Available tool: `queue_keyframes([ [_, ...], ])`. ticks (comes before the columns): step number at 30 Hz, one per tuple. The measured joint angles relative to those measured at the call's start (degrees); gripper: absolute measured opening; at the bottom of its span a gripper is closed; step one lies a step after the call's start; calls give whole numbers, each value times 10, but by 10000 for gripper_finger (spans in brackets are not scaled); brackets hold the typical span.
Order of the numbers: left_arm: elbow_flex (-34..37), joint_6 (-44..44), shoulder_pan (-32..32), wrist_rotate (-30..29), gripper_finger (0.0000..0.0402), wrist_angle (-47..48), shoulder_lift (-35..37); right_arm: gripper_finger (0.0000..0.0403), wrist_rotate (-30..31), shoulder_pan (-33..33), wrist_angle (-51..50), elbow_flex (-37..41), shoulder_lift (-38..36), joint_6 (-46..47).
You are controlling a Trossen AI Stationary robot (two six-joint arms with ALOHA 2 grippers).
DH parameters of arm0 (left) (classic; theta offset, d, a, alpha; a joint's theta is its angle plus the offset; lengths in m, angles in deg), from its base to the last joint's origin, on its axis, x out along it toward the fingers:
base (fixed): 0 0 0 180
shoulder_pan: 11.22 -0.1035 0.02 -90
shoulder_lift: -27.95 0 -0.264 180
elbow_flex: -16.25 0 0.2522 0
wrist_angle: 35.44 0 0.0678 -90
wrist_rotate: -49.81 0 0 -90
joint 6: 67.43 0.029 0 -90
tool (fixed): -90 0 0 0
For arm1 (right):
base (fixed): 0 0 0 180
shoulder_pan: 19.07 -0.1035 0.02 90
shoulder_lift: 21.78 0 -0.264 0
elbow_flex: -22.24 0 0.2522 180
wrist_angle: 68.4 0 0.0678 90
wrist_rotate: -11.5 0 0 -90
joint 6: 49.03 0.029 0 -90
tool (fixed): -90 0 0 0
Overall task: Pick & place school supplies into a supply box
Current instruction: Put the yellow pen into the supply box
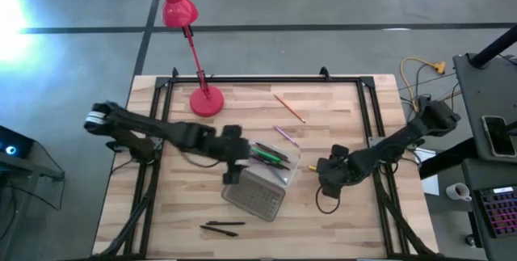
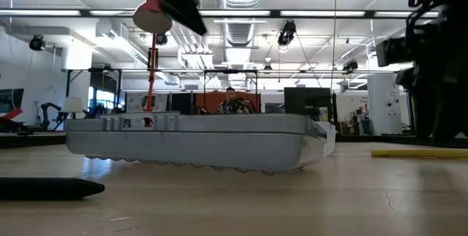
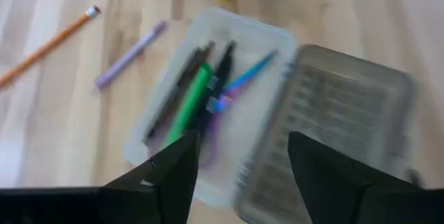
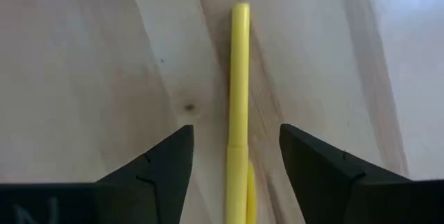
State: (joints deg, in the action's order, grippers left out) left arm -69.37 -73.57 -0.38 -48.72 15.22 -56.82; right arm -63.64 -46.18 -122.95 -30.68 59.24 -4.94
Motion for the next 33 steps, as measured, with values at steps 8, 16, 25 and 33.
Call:
queue_keyframes([
  [8, 90, -211, 111, -55, 176, 7, 111, 205, 26, 6, 2, 5, 72, 5],
  [16, 185, -459, 228, -56, 155, 7, 153, 118, -52, 48, 52, 7, 80, 13],
  [25, 246, -650, 340, -56, 140, -15, 135, 18, -111, 107, 77, -36, 64, -15],
  [33, 239, -669, 362, -56, 138, -19, 120, 15, -82, 125, 68, -182, 52, -45],
])
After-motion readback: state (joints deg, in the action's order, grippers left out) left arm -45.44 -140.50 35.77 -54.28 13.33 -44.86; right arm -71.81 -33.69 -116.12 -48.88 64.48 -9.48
